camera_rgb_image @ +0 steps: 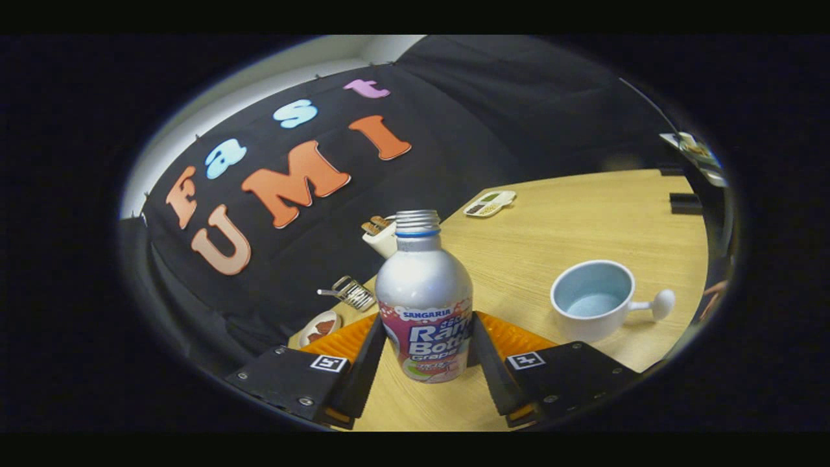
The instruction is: Take the bottle from table, then pour the juice into the cup, finally place the bottle on the coaster
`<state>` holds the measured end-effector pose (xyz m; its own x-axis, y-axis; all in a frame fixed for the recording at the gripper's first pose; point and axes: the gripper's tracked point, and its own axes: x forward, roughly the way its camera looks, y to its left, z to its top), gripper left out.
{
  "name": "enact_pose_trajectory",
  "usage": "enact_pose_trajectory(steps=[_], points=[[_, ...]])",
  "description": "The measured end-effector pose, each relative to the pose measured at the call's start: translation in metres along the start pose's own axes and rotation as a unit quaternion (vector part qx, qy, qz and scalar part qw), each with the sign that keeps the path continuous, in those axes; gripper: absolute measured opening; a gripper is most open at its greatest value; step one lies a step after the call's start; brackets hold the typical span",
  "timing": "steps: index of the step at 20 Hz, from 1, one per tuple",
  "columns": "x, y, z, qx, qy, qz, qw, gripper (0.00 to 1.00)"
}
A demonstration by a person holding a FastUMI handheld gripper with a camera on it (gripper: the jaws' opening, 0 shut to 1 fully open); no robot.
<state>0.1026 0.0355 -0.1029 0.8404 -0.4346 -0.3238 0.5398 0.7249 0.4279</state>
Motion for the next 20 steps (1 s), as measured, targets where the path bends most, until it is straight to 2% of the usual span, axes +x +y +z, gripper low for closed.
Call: enact_pose_trajectory(steps=[4,7,11,20], points=[[0.009,-0.006,0.01,-0.126,-0.025,-0.035,0.991,0.75],[0.012,-0.002,0.01,-0.188,-0.034,-0.03,0.981,0.75],[0.036,0.013,0.009,-0.235,-0.047,-0.013,0.971,0.75],[0.059,0.026,-0.027,-0.273,-0.023,0.017,0.962,0.76]])
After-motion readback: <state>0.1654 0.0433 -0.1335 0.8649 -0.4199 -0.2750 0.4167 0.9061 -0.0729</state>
